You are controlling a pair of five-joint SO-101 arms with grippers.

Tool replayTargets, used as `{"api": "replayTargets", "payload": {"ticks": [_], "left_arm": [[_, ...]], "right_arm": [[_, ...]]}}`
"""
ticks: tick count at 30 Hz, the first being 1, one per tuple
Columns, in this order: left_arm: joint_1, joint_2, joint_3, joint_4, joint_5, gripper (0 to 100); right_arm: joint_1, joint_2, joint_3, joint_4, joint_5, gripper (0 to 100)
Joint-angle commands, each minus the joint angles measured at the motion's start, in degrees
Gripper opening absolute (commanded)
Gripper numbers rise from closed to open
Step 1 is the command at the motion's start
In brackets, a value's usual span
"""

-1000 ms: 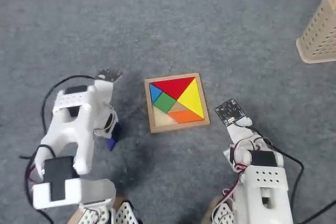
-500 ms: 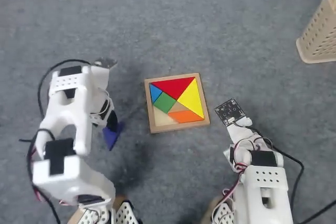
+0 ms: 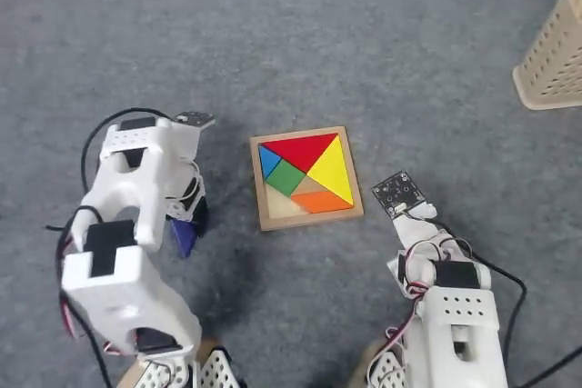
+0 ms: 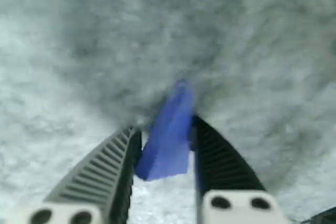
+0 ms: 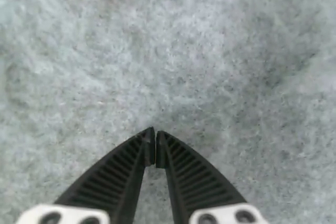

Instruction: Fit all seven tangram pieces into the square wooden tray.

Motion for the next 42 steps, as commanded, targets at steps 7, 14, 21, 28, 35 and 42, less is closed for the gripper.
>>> {"api": "replayTargets", "payload": {"ticks": [7,14,21,28,35,42], "left_arm": [[7.47,-15.12,1.19,6.07,8.53,1],[21.10,-20.57,-5.93,9.49,20.75,1],[30.68,-11.78,-23.25,8.70,37.71,1],[35.52,7.03,-34.86,7.56,54.42,1],[34.90,12.48,-39.78,9.58,65.05,1],[32.70,11.69,-39.78,8.97,67.34,6]], "right_arm": [[0.66,-1.45,-0.26,0.40,0.44,0.6],[0.66,-1.45,-0.26,0.40,0.44,0.6],[0.66,-1.45,-0.26,0.40,0.35,0.6],[0.66,-1.45,-0.26,0.31,0.35,0.6],[0.66,-1.45,-0.26,0.22,0.35,0.6],[0.57,-1.45,-0.26,0.13,0.35,0.6]]}}
